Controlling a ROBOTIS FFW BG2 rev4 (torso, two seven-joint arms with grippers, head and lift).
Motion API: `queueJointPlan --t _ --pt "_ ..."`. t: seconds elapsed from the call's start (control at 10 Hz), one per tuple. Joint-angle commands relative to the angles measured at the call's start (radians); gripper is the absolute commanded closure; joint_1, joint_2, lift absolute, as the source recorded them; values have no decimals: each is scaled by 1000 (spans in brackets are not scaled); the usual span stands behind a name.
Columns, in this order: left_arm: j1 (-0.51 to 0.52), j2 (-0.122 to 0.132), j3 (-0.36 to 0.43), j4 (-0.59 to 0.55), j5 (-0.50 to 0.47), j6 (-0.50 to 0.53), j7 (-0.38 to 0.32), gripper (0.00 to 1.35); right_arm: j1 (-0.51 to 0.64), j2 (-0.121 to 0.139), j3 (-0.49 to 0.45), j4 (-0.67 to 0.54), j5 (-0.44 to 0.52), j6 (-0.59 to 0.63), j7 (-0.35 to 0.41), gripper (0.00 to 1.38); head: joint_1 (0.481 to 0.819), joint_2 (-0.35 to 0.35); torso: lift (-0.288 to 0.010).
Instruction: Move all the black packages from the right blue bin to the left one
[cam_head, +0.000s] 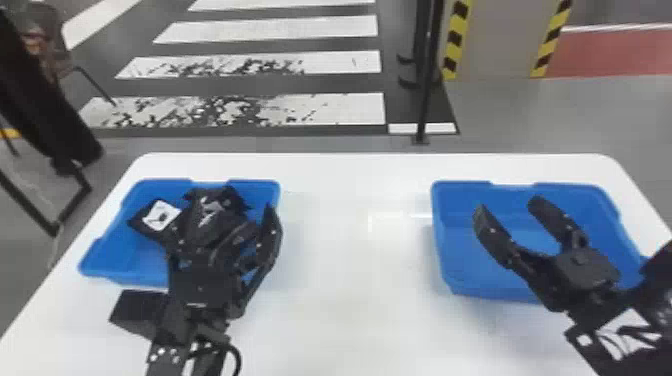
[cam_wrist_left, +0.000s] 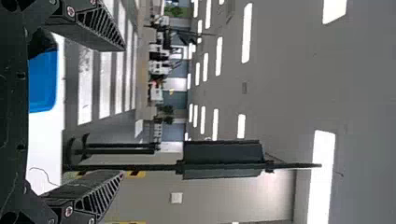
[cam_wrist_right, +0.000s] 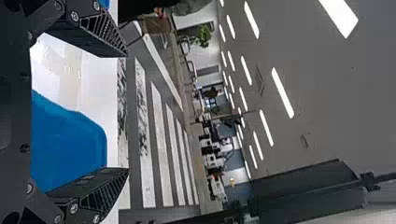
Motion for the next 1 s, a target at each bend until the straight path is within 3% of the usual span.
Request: queueJointPlan --t 0.0,0.1,0.9 --pt "37 5 13 -104 19 191 -4 136 65 14 -41 -81 29 37 -48 173 695 49 -176" --pt "42 4 19 -104 59 216 -4 136 70 16 -49 -103 51 66 -60 173 695 26 -176" --pt "49 -3 31 -106 33 194 -4 134 55 16 -49 -123 65 101 -58 180 695 35 -176"
